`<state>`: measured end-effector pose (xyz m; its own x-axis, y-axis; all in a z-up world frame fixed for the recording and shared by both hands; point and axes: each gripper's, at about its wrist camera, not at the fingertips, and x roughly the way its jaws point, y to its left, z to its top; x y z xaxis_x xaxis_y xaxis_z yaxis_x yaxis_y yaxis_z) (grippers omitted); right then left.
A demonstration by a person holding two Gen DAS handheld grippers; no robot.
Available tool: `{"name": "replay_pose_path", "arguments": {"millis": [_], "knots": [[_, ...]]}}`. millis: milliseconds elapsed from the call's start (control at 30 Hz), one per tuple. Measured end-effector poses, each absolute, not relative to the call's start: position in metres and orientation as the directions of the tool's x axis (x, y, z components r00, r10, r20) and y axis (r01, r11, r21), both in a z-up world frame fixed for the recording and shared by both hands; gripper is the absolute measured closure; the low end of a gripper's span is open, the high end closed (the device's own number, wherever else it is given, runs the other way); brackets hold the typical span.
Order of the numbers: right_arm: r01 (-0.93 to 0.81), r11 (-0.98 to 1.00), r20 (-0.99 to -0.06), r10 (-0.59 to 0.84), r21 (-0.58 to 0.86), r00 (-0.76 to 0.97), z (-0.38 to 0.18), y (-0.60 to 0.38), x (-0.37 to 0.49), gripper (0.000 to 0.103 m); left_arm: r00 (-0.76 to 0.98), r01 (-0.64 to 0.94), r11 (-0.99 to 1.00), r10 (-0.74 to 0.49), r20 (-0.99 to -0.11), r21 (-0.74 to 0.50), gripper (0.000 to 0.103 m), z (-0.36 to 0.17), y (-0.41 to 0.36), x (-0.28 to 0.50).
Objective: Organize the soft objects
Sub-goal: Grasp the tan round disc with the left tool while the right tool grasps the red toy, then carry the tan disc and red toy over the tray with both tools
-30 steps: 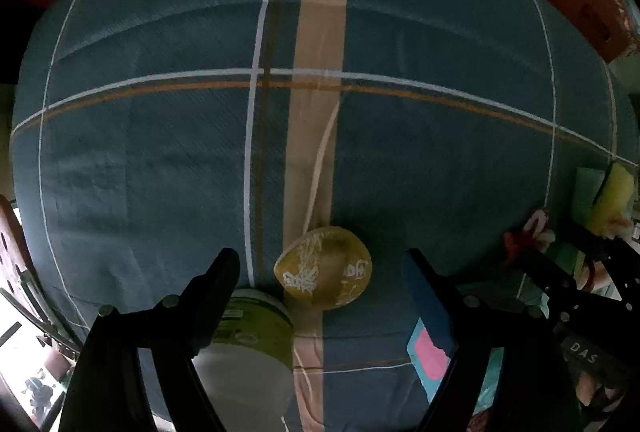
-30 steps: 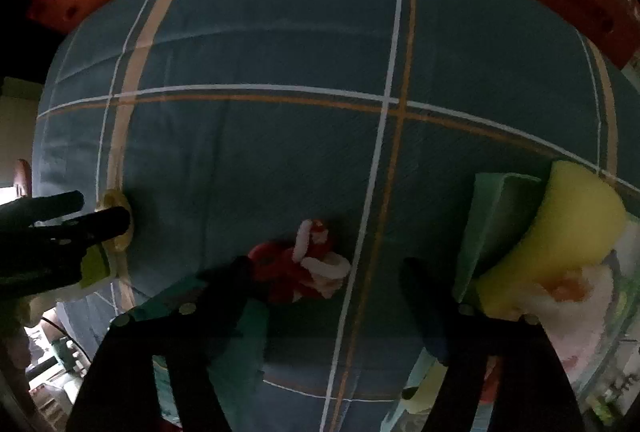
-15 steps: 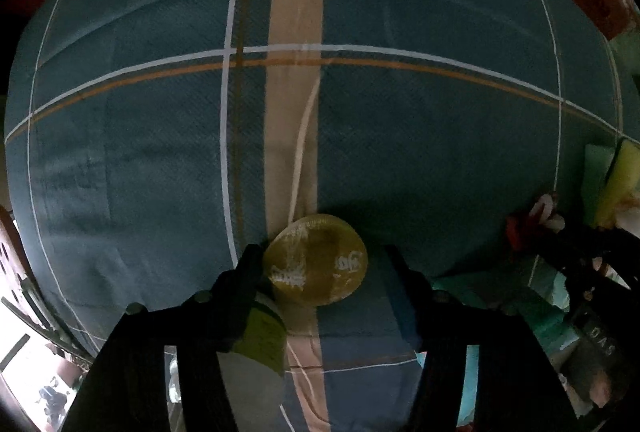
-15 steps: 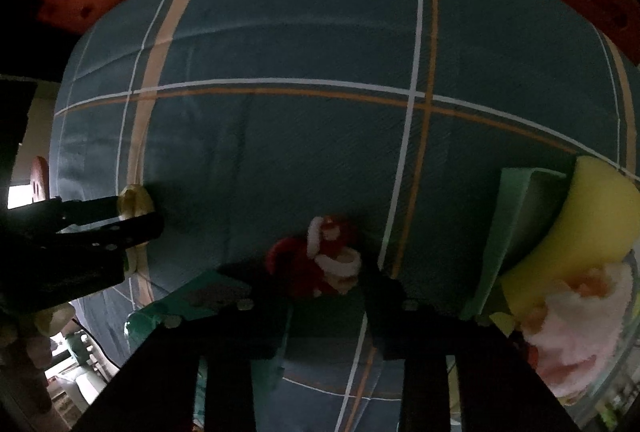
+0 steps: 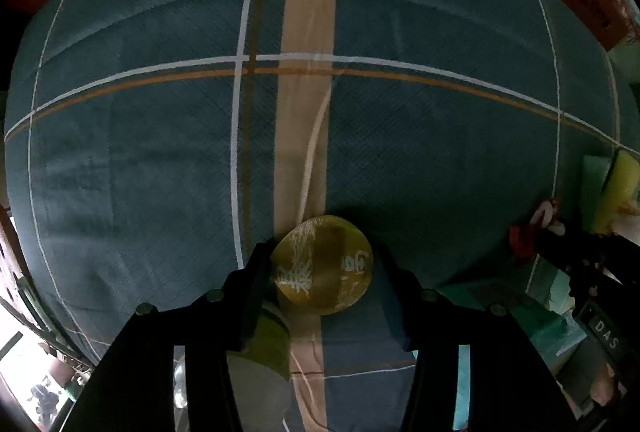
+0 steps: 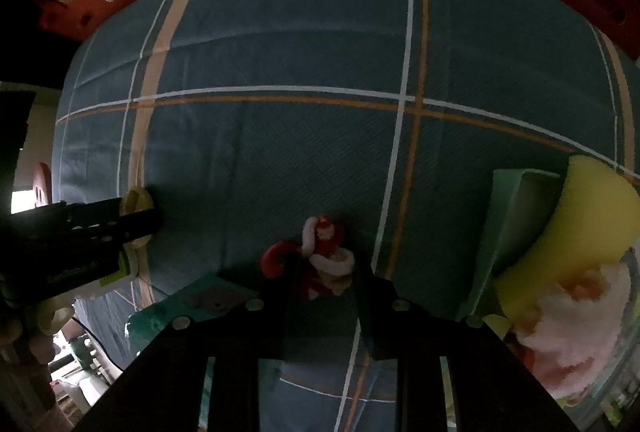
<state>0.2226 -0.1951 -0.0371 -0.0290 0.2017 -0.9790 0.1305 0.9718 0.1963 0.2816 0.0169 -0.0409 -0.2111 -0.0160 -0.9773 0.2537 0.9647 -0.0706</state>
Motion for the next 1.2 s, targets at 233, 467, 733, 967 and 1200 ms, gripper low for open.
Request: {"name": "replay_pose_path", "arguments": {"millis": [233, 467, 733, 967, 1200], "knots": [[0.136, 0.972, -0.981, 0.195, 0.191, -0.010, -0.024, -0.200, 0.219, 0.082, -0.188, 0.248, 0.966, -0.021, -0.982, -0.068, 0.050, -0.030, 0.020, 0.279], [0.146, 0.971, -0.982, 0.190, 0.190, 0.018, -0.003, -0.208, 0.209, 0.082, -0.163, 0.245, 0.967, -0.026, -0.986, -0.066, 0.050, -0.010, 0.027, 0.270], [0.149, 0.969, -0.978, 0.182, 0.195, 0.097, 0.050, -0.227, 0.184, 0.082, -0.104, 0.248, 0.967, -0.023, -0.994, -0.048, 0.050, 0.037, 0.029, 0.247], [0.178, 0.966, -0.973, 0.158, 0.189, 0.170, 0.103, -0.248, 0.147, 0.082, -0.031, 0.271, 0.961, -0.039, -0.999, -0.047, 0.050, 0.099, 0.010, 0.220], [0.223, 0.956, -0.960, 0.134, 0.191, 0.244, 0.149, -0.284, 0.104, 0.082, 0.028, 0.324, 0.945, -0.054, -0.998, -0.042, 0.050, 0.145, -0.020, 0.190]]}}
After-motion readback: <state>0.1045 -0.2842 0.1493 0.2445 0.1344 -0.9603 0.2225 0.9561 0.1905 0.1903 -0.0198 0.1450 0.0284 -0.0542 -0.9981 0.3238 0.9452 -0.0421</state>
